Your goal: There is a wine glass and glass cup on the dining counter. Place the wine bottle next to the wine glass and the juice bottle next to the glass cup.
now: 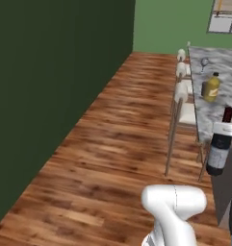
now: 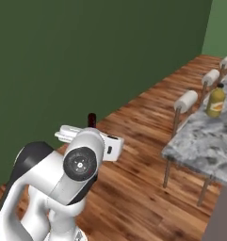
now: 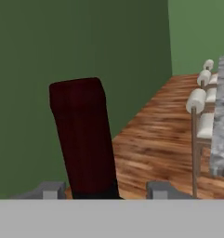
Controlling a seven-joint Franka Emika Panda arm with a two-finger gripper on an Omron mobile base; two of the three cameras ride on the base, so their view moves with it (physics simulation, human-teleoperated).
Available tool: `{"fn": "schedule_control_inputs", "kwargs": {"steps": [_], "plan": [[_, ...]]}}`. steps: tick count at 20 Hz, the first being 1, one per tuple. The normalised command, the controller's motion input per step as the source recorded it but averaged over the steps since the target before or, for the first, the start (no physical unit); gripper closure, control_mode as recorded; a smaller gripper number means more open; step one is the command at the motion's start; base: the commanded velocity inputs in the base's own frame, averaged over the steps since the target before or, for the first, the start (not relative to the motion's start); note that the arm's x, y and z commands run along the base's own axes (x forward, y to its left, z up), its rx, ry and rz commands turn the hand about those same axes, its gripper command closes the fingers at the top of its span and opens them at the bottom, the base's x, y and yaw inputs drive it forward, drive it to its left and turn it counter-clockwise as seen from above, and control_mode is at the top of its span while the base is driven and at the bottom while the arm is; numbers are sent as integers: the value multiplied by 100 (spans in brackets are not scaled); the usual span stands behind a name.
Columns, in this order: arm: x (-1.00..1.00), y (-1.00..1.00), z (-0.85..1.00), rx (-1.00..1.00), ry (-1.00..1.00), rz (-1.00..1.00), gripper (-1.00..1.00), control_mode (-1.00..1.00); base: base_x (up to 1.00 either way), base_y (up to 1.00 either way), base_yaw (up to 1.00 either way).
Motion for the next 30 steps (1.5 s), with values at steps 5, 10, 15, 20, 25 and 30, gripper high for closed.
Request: {"fn": "schedule_control_inputs", "kwargs": {"steps": [5,10,15,20,25,30], "plan": [[0,0,0,0,0,0,100,100,84,13,-18],[0,0,0,0,0,0,100,100,86,21,-19],[0,0,0,0,0,0,100,100,86,29,-21],[0,0,0,0,0,0,100,100,85,31,-21],[0,0,0,0,0,0,100,100,85,29,-21],[0,0,0,0,0,0,100,100,86,29,-21]]}}
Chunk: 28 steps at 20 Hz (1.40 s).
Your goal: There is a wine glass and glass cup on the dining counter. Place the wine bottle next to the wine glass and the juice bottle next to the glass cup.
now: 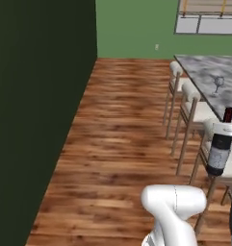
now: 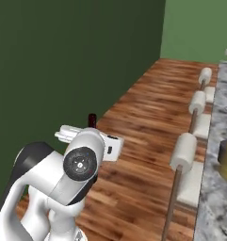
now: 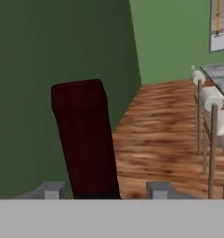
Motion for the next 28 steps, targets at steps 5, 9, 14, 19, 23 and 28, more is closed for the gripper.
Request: {"fn": "schedule_control_inputs", "kwargs": {"steps": [5,9,14,19,23,28], "plan": [[0,0,0,0,0,0,100,100,87,28,-20],[0,0,0,0,0,0,100,100,87,28,-19],[0,0,0,0,0,0,100,100,88,28,-19],[0,0,0,0,0,0,100,100,89,27,-18],[0,0,0,0,0,0,100,100,89,27,-17],[0,0,0,0,0,0,100,100,90,27,-17]]}}
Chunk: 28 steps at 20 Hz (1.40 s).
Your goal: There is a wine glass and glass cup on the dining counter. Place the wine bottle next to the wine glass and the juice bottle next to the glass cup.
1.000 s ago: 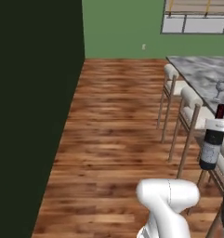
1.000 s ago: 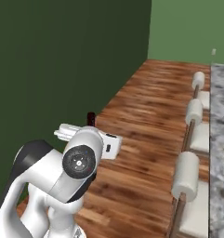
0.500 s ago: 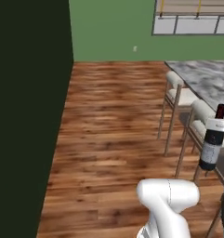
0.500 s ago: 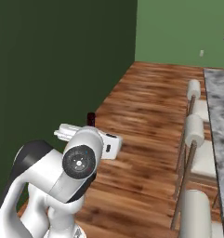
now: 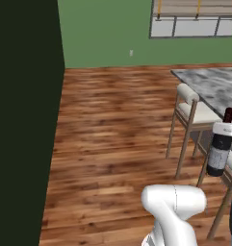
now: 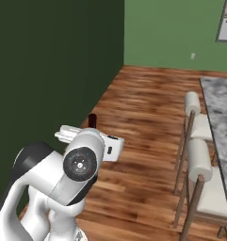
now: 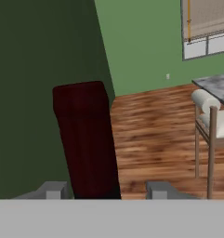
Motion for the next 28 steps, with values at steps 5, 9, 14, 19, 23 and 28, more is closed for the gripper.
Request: {"fn": "schedule_control_inputs", "kwargs": {"steps": [5,9,14,19,23,28], "plan": [[0,0,0,0,0,0,100,100,90,27,-17],[0,0,0,0,0,0,100,100,80,29,-32],[0,0,0,0,0,0,100,100,57,29,-56],[0,0,0,0,0,0,100,100,52,33,-62],[0,0,0,0,0,0,100,100,54,33,-60],[0,0,0,0,0,0,100,100,56,35,-57]]}}
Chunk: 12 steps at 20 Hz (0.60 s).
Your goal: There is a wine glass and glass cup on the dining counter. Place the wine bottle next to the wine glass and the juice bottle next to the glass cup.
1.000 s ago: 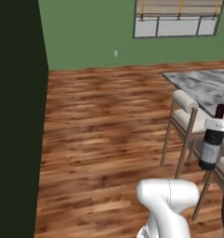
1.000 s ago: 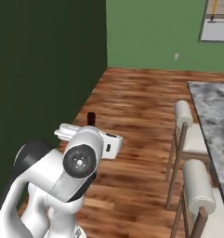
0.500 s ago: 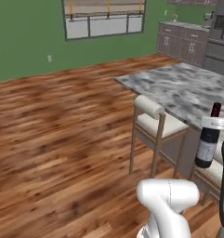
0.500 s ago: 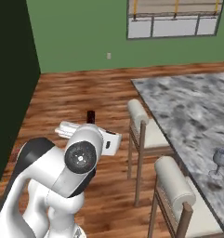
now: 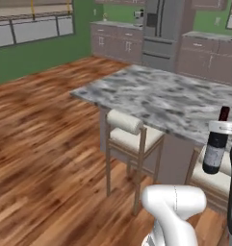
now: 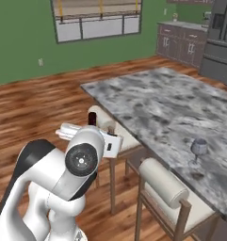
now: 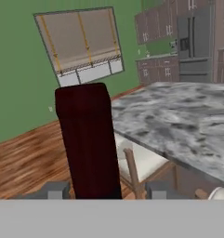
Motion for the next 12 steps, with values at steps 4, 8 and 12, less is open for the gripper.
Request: {"fn": "schedule_control_inputs", "kwargs": {"steps": [4,8,12], "plan": [[0,0,0,0,0,0,100,100,58,36,-54],[0,0,0,0,0,0,100,100,58,37,-54],[0,0,0,0,0,0,100,100,59,39,-49]]}}
